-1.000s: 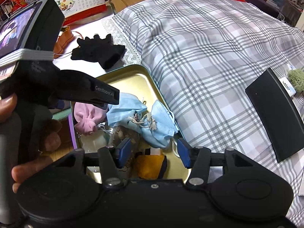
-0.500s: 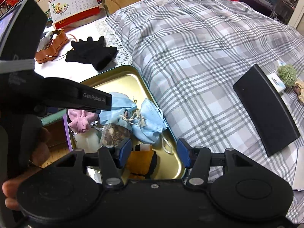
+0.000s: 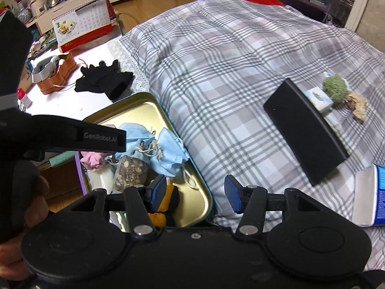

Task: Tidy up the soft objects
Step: 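Move both tools back over the remaining items on the bed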

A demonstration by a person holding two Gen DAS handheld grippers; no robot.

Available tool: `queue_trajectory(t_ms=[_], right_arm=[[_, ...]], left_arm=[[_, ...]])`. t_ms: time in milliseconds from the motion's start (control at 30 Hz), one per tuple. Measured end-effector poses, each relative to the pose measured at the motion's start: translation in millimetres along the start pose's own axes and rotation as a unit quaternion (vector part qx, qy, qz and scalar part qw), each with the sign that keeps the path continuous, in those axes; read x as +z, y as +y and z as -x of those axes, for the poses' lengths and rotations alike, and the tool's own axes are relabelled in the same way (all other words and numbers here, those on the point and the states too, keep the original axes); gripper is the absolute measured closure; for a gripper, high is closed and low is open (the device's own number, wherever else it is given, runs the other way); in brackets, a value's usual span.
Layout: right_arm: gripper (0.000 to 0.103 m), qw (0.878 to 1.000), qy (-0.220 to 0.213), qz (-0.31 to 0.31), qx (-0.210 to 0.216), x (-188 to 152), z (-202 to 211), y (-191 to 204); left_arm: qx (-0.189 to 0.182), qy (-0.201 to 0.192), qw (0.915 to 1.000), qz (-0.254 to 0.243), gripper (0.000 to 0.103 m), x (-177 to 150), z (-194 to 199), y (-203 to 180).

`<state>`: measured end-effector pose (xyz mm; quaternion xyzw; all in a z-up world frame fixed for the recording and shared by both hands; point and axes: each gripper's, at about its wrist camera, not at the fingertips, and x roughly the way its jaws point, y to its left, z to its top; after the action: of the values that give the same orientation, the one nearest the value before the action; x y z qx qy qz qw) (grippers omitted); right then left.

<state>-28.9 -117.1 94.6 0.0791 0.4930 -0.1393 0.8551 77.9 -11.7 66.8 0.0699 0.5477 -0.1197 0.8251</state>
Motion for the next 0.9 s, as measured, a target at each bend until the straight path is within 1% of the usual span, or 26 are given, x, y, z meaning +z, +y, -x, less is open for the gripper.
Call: queue_trajectory(t_ms=[233, 500, 700, 900], right_arm=[[0.049, 1.0, -0.019, -0.023, -0.009, -9.2, 20.6, -21.6], [0.048, 0.998, -0.031, -0.051, -0.025, -29.7, 37.0, -54.8], [0.047, 0.995, -0.028, -0.087, -0.038, -50.2, 45.4, -86.7], [0.046, 0.99, -0.024, -0.123, -0.061, -76.0, 53.1, -126.5]], left_arm=[[-0.011, -0.016, 0.9996, -0.02, 0.023, -10.0, 26.5, -17.1], [-0.03, -0.02, 0.9983, -0.046, 0.023, -26.9, 46.0, -41.8], [-0.04, -0.016, 0.9966, -0.071, 0.023, -42.5, 54.4, -64.0], [-0.053, -0.012, 0.9933, -0.102, 0.023, -57.4, 58.6, -92.5]])
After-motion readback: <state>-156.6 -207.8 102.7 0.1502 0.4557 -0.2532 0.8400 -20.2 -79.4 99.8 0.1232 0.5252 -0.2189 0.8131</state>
